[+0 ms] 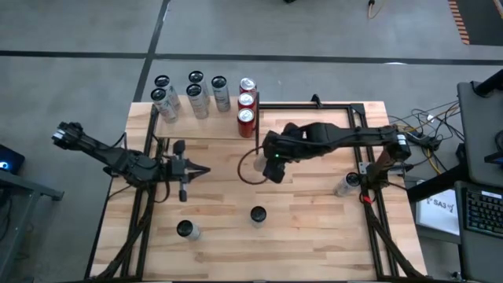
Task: Place canned beverage on shelf
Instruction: Put the white yellow soda can on the shelf aligned with the other white yellow soda cans
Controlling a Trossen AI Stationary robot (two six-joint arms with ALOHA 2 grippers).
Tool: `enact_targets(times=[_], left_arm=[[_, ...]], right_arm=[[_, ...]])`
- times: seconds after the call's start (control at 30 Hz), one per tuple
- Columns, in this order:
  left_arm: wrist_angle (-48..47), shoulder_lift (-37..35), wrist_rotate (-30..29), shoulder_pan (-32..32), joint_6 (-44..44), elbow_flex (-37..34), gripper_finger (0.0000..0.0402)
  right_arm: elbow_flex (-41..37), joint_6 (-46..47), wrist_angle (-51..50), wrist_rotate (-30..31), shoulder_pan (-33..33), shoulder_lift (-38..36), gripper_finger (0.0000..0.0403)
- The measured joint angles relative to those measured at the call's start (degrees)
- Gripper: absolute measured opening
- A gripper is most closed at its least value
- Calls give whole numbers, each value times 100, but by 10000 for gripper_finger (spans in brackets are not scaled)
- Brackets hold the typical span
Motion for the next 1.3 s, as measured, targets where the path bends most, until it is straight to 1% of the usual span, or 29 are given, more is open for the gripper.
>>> enact_targets(times=[0.2, 0.47, 0.53, 0.63, 0.73, 0.8, 0.93, 1.1, 1.2, 1.3], left_arm=[[388, 172, -1, 4, 238, 0, 0], [596, 312, 1, 24, 215, 0, 1], [666, 347, 1, 28, 198, 0, 7], [707, 403, 1, 30, 197, 0, 29], [802, 461, -52, 52, 197, 0, 64], [810, 510, -147, 56, 197, 0, 96], [829, 674, -237, 59, 156, 0, 174], [823, 1034, -235, 81, 199, 0, 265], [821, 1261, -245, 151, 198, 0, 304], [819, 1433, -281, 276, 91, 0, 328]], right_arm=[[-5, -528, 813, 0, 207, -27, 248], [-37, -1491, 1988, 11, 219, 28, 248], [-42, -1665, 2240, -52, 217, 37, 248], [-63, -1831, 2511, -137, 217, 101, 248], [-67, -2096, 2559, -154, 219, 215, 248], [-78, -2275, 2545, -148, 217, 263, 248], [-94, -2694, 2612, -139, 219, 330, 248], [-158, -3733, 2660, -147, 281, 330, 248], [-171, -4250, 2694, -244, 352, 330, 248], [-171, -4488, 2874, -434, 386, 330, 248]])
